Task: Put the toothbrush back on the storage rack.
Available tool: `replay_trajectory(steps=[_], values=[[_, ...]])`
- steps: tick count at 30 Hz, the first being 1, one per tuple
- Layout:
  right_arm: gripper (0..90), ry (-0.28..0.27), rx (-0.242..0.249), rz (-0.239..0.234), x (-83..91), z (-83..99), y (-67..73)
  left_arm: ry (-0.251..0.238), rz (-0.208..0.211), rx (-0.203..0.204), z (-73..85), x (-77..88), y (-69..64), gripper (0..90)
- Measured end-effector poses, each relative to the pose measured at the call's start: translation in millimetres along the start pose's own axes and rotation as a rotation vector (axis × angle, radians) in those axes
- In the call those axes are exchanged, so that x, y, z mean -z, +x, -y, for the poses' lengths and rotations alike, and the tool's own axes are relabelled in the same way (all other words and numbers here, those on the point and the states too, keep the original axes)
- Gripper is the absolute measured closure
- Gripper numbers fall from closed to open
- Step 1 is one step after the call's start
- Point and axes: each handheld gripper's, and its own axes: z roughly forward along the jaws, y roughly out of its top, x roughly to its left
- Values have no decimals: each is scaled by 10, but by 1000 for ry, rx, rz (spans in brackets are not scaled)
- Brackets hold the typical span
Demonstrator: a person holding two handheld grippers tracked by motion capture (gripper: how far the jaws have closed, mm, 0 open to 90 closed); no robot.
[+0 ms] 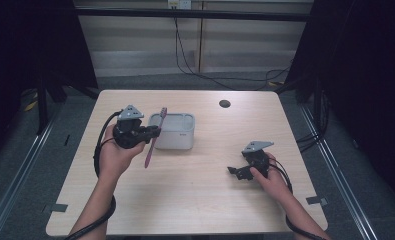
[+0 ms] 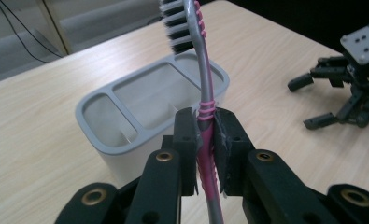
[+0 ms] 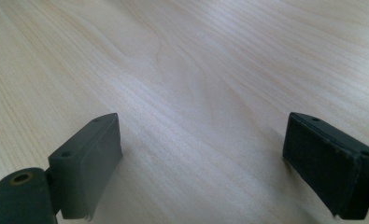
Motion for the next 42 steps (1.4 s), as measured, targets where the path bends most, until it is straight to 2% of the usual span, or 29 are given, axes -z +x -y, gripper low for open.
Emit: replay_trajectory(steps=[10, 23, 30, 42], values=[[111, 0, 0, 0, 0, 0, 0, -50, -48, 13, -74, 41, 36, 803], [110, 0, 0, 0, 0, 0, 0, -114, -98, 61, -152, 65, 85, 802], [110, -1, -1, 0, -1, 0, 1, -177, -139, 88, -219, 93, 115, 803], [110, -2, 1, 0, -2, -1, -1, -234, -189, 101, -308, 86, 133, 802]])
